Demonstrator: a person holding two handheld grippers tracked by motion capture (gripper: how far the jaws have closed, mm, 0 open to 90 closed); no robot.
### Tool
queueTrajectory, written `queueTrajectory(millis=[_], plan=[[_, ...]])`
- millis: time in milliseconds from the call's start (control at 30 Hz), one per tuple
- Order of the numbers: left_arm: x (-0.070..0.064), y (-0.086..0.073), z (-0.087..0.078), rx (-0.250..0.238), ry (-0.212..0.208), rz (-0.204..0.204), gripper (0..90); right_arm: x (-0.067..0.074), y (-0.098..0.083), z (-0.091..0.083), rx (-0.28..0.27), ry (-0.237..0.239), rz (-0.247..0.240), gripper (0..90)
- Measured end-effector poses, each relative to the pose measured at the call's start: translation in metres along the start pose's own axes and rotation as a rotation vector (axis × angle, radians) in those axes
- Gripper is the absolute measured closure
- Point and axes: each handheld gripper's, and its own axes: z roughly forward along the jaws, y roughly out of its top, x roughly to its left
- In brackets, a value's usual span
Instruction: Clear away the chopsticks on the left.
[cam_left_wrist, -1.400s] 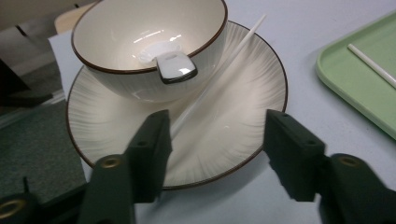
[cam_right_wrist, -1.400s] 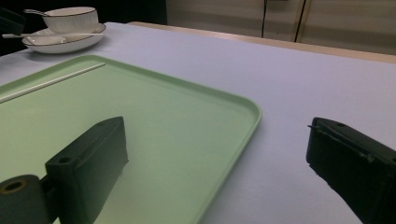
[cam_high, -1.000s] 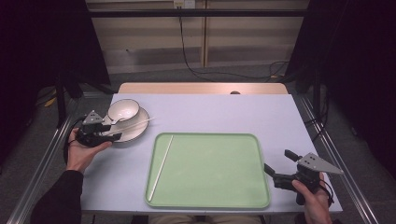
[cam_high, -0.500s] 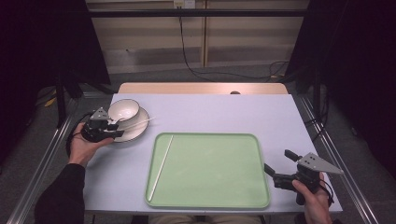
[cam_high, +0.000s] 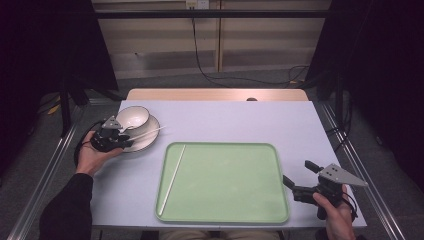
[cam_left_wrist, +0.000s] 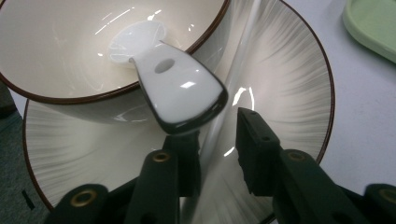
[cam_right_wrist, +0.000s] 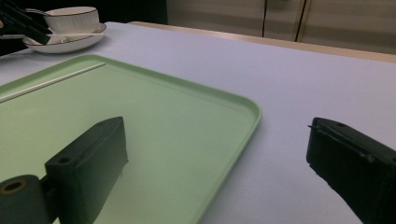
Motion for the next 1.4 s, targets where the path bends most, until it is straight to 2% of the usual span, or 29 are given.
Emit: queueTrajectory(millis=[200, 233, 400, 467, 733, 867, 1100, 1133, 1200, 1267, 1333, 1367, 1400], plan=[[-0.002, 0.002, 0.002, 0.016, -0.008, 0.010, 74.3, 0.000, 0.000, 0.000, 0.000, 0.000, 0.000, 5.1], [-0.003, 0.003, 0.003, 0.014, -0.019, 0.006, 75.2, 0.000, 0.000, 0.000, -0.001, -0.003, 0.000, 5.1], [-0.004, 0.002, 0.004, 0.022, -0.010, 0.012, 80.1, -0.001, 0.000, -0.001, -0.003, -0.008, -0.001, 5.1], [-0.004, 0.002, 0.004, 0.025, -0.022, -0.003, 84.1, -0.001, 0.000, 0.000, 0.000, -0.005, 0.001, 5.1], [-0.005, 0.002, 0.003, 0.030, -0.041, 0.003, 85.1, -0.001, 0.000, 0.000, 0.003, -0.006, 0.001, 5.0], [-0.007, 0.002, 0.000, 0.010, -0.044, -0.016, 85.2, -0.001, 0.000, 0.000, 0.003, -0.006, 0.003, 4.9], [-0.007, 0.000, -0.017, -0.008, -0.052, -0.011, 85.2, -0.001, 0.000, 0.000, -0.001, -0.011, 0.000, 4.9], [-0.008, -0.002, -0.023, -0.035, -0.045, -0.025, 85.2, -0.001, 0.000, 0.000, -0.002, -0.011, -0.002, 4.9], [-0.008, -0.003, -0.027, -0.036, -0.044, -0.025, 85.3, -0.001, 0.000, 0.000, -0.002, -0.012, 0.002, 4.9], [-0.009, -0.007, -0.037, -0.060, -0.047, -0.053, 85.3, -0.001, 0.000, 0.000, -0.001, -0.012, 0.001, 5.0], [-0.010, -0.009, -0.040, -0.061, -0.047, -0.050, 85.3, -0.001, 0.000, 0.000, -0.001, -0.013, 0.000, 5.0], [-0.011, -0.010, -0.044, -0.063, -0.034, -0.049, 85.3, -0.001, 0.000, 0.000, -0.002, -0.014, 0.002, 5.0], [-0.012, -0.011, -0.046, -0.076, -0.043, -0.060, 85.3, -0.001, 0.000, 0.000, -0.002, -0.014, 0.002, 5.0]])
